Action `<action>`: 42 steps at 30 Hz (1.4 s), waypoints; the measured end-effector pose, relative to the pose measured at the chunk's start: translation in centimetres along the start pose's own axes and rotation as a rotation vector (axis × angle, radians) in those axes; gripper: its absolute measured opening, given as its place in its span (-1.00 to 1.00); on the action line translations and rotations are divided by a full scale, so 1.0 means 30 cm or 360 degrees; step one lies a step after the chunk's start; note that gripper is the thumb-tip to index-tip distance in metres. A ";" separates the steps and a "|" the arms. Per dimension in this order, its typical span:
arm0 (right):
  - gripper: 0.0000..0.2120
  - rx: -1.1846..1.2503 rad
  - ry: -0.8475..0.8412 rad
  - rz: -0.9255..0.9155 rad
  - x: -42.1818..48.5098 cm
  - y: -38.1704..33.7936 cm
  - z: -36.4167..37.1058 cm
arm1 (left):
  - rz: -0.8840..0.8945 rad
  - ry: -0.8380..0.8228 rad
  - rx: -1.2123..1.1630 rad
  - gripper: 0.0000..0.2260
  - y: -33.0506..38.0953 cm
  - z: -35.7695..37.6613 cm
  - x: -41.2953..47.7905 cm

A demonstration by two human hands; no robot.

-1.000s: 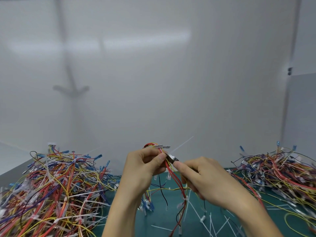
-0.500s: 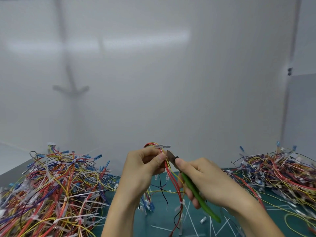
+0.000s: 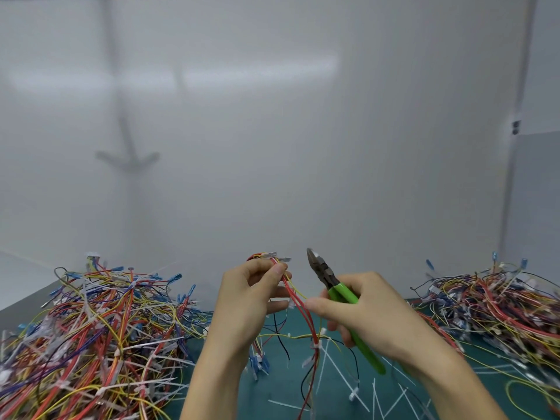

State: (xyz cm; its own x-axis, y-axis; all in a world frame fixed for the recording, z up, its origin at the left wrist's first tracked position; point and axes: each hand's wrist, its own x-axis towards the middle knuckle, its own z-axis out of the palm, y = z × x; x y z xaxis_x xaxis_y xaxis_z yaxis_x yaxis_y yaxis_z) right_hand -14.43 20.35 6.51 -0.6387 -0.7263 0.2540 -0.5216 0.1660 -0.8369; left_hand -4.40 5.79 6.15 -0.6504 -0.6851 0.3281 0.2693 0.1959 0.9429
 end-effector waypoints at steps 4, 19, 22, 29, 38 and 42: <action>-0.79 -0.0040 0.0005 -0.0035 0.003 0.001 0.014 | -0.0002 -0.0058 0.0029 -0.89 0.006 0.005 -0.007; -0.86 0.0404 0.0405 -0.0132 0.020 0.011 0.014 | -0.0023 -0.0853 0.0125 -0.20 -0.002 -0.007 -0.012; -0.84 0.0430 0.0418 -0.0185 0.015 0.002 0.013 | 0.0062 -0.0858 0.0169 -0.07 -0.009 -0.003 -0.008; -0.88 0.0389 0.0408 -0.0190 0.008 -0.010 0.016 | 0.0103 -0.0707 0.0194 0.01 -0.031 0.008 0.002; -0.83 0.0176 0.0407 -0.0060 0.018 -0.002 0.005 | 0.0052 -0.0328 -0.0129 -0.14 -0.006 -0.004 0.002; -0.54 -0.0554 0.0278 -0.0109 0.001 -0.006 0.004 | 0.0030 -0.0217 -0.0280 -0.34 0.005 0.000 0.004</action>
State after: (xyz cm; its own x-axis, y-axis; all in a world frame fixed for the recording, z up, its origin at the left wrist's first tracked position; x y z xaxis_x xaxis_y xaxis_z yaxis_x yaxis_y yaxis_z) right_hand -14.28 20.22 6.60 -0.6669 -0.6238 0.4075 -0.7077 0.3590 -0.6085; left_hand -4.43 5.75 6.34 -0.7309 -0.5787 0.3617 0.3946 0.0741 0.9159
